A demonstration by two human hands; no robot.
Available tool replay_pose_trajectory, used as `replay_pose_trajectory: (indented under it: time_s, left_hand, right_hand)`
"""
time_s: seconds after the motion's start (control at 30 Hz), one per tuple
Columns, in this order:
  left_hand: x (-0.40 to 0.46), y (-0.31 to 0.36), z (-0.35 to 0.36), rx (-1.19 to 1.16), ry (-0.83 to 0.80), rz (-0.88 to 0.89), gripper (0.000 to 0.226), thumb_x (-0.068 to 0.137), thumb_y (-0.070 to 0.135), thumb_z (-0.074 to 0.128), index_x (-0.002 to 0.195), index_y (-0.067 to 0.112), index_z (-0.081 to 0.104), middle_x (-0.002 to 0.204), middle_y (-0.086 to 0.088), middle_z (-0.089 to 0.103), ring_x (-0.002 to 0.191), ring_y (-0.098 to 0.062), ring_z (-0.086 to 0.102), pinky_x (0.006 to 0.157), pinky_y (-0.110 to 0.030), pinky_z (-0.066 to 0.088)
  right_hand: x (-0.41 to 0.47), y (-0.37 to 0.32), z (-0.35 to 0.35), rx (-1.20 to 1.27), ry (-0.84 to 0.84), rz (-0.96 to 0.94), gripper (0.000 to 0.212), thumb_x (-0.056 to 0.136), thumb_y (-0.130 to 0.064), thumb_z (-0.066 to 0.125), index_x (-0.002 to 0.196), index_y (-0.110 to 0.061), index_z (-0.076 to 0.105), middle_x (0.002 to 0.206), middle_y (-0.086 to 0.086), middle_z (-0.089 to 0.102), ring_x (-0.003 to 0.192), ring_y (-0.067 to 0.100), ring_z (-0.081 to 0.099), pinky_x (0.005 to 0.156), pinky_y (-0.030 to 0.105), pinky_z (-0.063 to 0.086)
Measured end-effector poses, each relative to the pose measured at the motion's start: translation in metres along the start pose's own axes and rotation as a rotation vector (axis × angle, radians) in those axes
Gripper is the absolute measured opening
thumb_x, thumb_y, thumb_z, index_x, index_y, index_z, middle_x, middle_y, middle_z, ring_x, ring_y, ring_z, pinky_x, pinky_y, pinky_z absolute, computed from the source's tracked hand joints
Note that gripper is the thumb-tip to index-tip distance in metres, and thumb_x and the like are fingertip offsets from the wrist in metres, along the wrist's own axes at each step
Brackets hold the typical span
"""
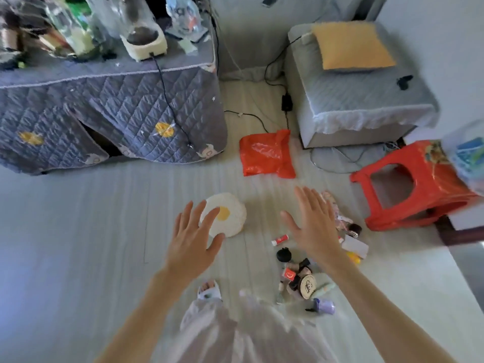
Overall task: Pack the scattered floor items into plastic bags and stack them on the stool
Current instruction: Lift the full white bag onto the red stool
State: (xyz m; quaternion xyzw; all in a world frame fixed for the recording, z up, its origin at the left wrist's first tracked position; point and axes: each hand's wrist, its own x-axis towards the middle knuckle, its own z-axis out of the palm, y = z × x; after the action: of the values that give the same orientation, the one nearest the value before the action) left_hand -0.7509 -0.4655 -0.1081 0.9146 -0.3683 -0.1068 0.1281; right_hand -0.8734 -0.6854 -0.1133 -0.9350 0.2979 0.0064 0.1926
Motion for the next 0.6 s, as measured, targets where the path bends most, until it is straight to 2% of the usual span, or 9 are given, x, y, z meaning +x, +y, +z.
replay_pose_trajectory:
  time_s: [0.07,0.13,0.2,0.3,0.43,0.5,0.6]
  left_hand:
    - [0.028,-0.010,-0.011,-0.006,-0.042,0.059,0.059,0.083,0.049,0.032,0.129,0.016,0.048,0.139,-0.017,0.045,0.131,-0.043,0.034,0.103,-0.051,0.028]
    - [0.059,-0.014,-0.017,0.008,-0.061,0.152,0.058,0.083,0.049,0.033,0.130,0.017,0.047,0.139,-0.016,0.044,0.131,-0.042,0.034,0.104,-0.049,0.026]
    - [0.092,-0.013,-0.017,0.047,-0.086,0.265,0.054,0.083,0.047,0.036,0.127,0.017,0.048,0.136,-0.017,0.048,0.127,-0.043,0.040,0.100,-0.051,0.031]
    - [0.141,-0.004,-0.009,0.088,-0.103,0.395,0.051,0.083,0.045,0.038,0.124,0.017,0.050,0.131,-0.018,0.052,0.122,-0.044,0.046,0.094,-0.055,0.039]
    - [0.208,0.031,-0.002,0.110,-0.138,0.508,0.052,0.081,0.043,0.039,0.121,0.014,0.055,0.127,-0.020,0.054,0.120,-0.046,0.047,0.091,-0.058,0.041]
    - [0.238,0.057,-0.003,0.079,-0.147,0.547,0.052,0.081,0.043,0.039,0.123,0.015,0.053,0.129,-0.020,0.053,0.122,-0.046,0.045,0.093,-0.058,0.039]
    - [0.277,0.097,-0.006,0.052,-0.161,0.642,0.049,0.082,0.042,0.041,0.123,0.016,0.048,0.127,-0.020,0.055,0.122,-0.046,0.045,0.093,-0.059,0.039]
  right_hand:
    - [0.006,-0.010,-0.001,0.029,0.030,0.079,0.068,0.089,-0.056,0.033,0.145,-0.019,0.025,0.151,0.007,0.030,0.143,0.025,0.018,0.117,0.047,0.011]
    - [0.013,-0.017,-0.003,0.050,0.063,0.166,0.074,0.083,-0.059,0.024,0.145,-0.018,0.026,0.151,0.007,0.030,0.143,0.026,0.019,0.117,0.047,0.011]
    - [0.022,-0.014,-0.002,0.059,0.092,0.259,0.072,0.085,-0.057,0.025,0.145,-0.018,0.026,0.151,0.007,0.030,0.143,0.026,0.018,0.116,0.047,0.009]
    - [0.037,0.002,-0.001,0.050,0.164,0.365,0.073,0.082,-0.058,0.022,0.143,-0.018,0.032,0.148,0.008,0.036,0.141,0.028,0.025,0.115,0.050,0.018]
    - [0.062,0.035,-0.007,0.079,0.199,0.475,0.072,0.082,-0.057,0.021,0.142,-0.017,0.032,0.147,0.008,0.037,0.140,0.028,0.028,0.115,0.051,0.019]
    - [0.073,0.051,-0.019,0.087,0.225,0.522,0.070,0.084,-0.056,0.024,0.142,-0.018,0.032,0.146,0.008,0.038,0.139,0.029,0.028,0.114,0.052,0.020]
    - [0.079,0.072,-0.039,0.118,0.249,0.592,0.061,0.091,-0.046,0.042,0.144,-0.020,0.028,0.149,0.005,0.033,0.140,0.026,0.024,0.116,0.049,0.013]
